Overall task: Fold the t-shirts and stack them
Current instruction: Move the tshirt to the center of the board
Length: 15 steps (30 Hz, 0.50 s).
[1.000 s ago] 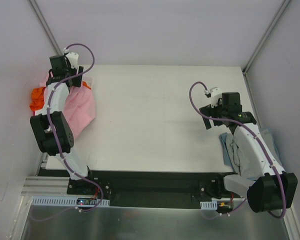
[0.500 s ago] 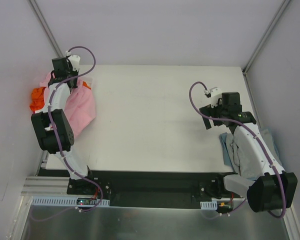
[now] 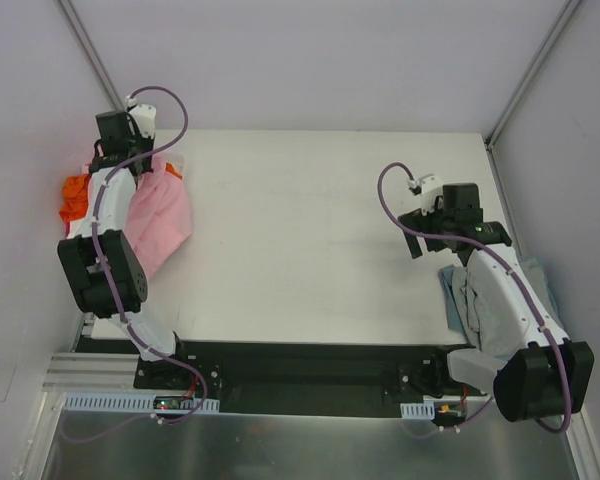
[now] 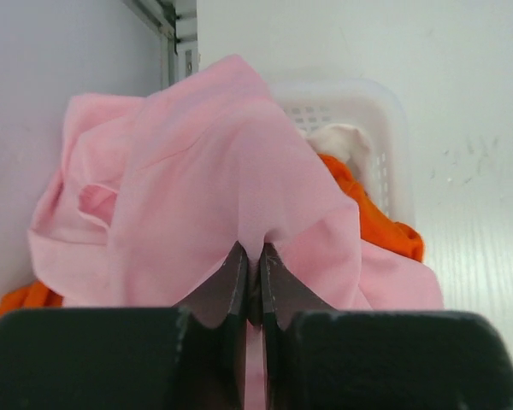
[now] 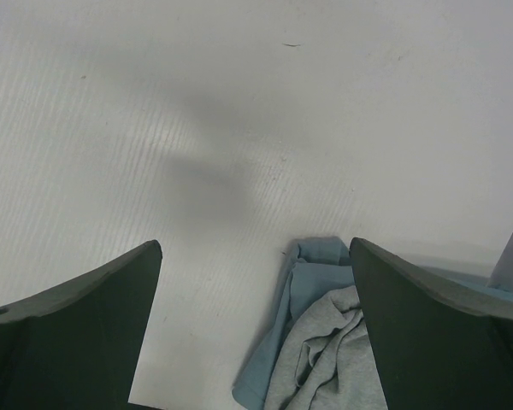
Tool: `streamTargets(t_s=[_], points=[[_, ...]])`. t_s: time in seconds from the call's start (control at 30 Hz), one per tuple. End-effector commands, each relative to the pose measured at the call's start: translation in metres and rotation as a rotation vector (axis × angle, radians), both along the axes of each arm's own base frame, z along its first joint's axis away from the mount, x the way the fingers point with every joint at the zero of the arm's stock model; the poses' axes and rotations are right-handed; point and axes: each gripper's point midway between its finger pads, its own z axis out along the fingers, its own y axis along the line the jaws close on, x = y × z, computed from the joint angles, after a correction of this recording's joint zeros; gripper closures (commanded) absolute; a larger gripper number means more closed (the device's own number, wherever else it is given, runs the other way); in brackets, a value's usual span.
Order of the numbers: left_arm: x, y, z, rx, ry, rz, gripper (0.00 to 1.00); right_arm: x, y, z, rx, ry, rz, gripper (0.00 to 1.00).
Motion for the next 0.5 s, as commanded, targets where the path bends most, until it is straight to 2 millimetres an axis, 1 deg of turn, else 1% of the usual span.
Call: streamTargets(t_s=[0.0,0.03,0.07,0.1,0.13,0.2,0.23,0.3,0.33,0.37,0.4,0.43,0.47], points=[[-0.018,-0.043,0.135,-0.09,-0.291,-0.129,1.0,0.007,0.004,0.014,0.007,-0.029,0.016,0.04],[-0.028,-0.052,0.156,-0.109,-0.331,-0.151,1.0,0.008,0.004,0.014,0.005,-0.029,0.015,0.03],[-0.033,-0.062,0.172,-0.148,-0.361,-0.173,1.0,0.008,0.004,0.014,0.003,-0.034,0.015,0.03],[-0.039,-0.079,0.183,-0.182,-0.378,-0.23,1.0,0.008,0.005,0.014,0.0,-0.032,0.015,0.04],[-0.051,-0.092,0.201,-0.212,-0.411,-0.261,1.0,0.009,0.006,0.014,-0.001,-0.033,0.017,0.03],[-0.063,-0.114,0.217,-0.244,-0.438,-0.326,1.0,0.009,0.006,0.013,-0.006,-0.03,0.019,0.03],[-0.074,-0.136,0.235,-0.264,-0.467,-0.392,1.0,0.009,0.007,0.013,-0.008,-0.028,0.021,0.03],[-0.084,-0.156,0.251,-0.272,-0.49,-0.441,1.0,0.009,0.007,0.01,-0.014,-0.022,0.021,0.04],[-0.093,-0.173,0.272,-0.287,-0.521,-0.487,1.0,0.009,0.008,0.01,-0.014,-0.019,0.024,0.04],[-0.099,-0.181,0.278,-0.308,-0.521,-0.514,1.0,0.009,0.009,0.009,-0.014,-0.016,0.027,0.03],[-0.102,-0.188,0.284,-0.326,-0.524,-0.536,1.0,0.01,0.004,0.009,-0.037,-0.019,0.007,0.03],[-0.111,-0.198,0.299,-0.367,-0.542,-0.575,1.0,0.01,0.004,0.008,-0.037,-0.016,0.007,0.03],[-0.115,-0.203,0.304,-0.391,-0.539,-0.594,1.0,0.011,0.003,0.007,-0.042,-0.016,0.004,0.04]])
